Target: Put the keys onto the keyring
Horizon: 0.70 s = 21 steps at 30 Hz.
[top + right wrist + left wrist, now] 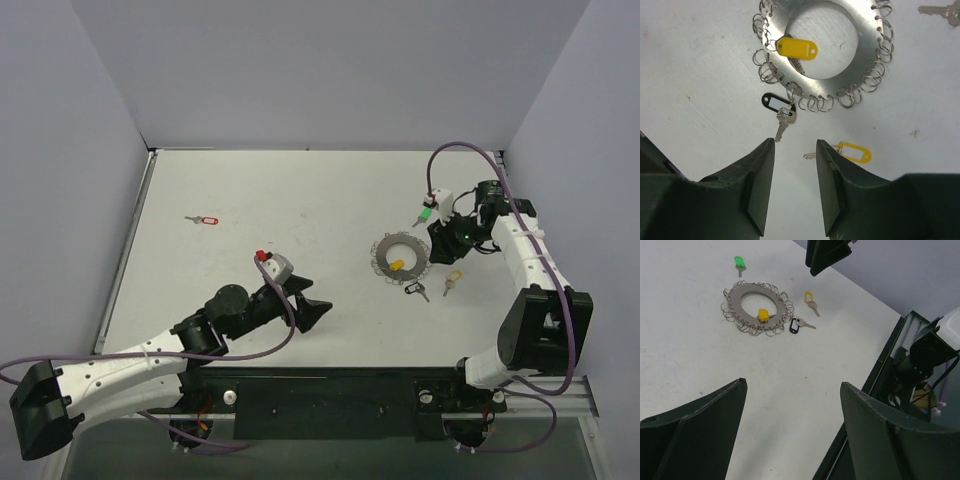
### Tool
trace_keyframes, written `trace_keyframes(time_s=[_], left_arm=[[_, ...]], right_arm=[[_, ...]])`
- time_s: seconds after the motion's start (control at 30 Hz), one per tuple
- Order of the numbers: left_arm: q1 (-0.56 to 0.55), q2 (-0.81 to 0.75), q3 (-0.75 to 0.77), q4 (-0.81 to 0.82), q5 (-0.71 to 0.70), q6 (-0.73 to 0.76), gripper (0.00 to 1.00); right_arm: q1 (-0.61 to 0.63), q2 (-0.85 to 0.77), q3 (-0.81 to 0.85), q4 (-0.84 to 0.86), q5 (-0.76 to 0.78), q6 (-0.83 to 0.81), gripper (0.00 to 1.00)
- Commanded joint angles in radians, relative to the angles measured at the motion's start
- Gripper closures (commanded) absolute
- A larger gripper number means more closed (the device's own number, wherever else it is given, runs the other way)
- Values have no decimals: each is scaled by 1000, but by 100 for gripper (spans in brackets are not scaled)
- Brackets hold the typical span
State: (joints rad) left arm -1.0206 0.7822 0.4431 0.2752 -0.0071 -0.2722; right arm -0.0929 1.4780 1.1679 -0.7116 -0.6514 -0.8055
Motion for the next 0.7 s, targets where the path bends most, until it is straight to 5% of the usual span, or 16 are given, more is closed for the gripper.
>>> trace_keyframes(time_s=[0.0, 0.33, 0.67], left_arm=[[16, 84, -23, 217, -53, -295, 14], [165, 272, -10, 177, 85, -522, 15], [195, 290, -33, 177, 114, -539, 15]], right_arm=[[25, 42, 38, -52, -39, -61, 65], [42, 231, 150, -5, 85, 218, 65], [-7, 367, 255, -23, 137, 283, 67]])
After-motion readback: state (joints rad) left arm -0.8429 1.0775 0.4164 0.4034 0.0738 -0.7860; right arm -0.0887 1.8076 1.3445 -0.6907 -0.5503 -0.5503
